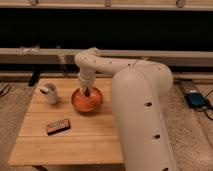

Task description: Place the pepper in the ceramic bowl

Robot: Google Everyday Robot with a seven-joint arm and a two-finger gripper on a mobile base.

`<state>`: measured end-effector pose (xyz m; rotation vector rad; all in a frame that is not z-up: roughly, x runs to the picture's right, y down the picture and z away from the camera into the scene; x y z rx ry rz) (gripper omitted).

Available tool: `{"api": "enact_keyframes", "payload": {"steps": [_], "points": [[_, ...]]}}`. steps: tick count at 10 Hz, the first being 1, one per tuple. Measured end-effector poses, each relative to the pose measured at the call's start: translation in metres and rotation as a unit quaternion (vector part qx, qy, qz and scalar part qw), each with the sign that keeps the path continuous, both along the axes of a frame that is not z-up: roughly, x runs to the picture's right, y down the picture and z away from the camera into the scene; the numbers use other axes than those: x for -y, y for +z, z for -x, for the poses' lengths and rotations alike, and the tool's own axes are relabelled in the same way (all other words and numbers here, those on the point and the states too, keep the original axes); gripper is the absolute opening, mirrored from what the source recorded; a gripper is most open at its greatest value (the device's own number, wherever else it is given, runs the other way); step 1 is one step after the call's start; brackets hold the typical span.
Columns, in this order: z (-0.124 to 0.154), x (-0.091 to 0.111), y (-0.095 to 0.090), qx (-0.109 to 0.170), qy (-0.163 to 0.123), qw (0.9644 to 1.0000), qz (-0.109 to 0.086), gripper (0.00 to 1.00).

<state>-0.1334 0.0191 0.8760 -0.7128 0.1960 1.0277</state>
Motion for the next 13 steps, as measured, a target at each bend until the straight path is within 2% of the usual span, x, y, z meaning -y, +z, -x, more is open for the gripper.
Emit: {"api": "enact_keyframes", "payload": {"steps": [2, 3, 5, 8, 13], "points": [[0.002, -0.004, 0.005, 0.002, -0.007, 1.0000, 0.005, 0.73], [-0.003, -0.008, 0.005, 0.001, -0.007, 0.9999, 0.009, 0.79], [-0.023, -0.013, 0.002, -0.007, 0.000, 0.9999, 0.013, 0.80], [-0.039, -0.010, -0.011, 0.001, 0.019, 0.9997, 0.014, 0.80], [-0.036, -0.011, -0.012, 0.004, 0.018, 0.9997, 0.015, 0.80]]}}
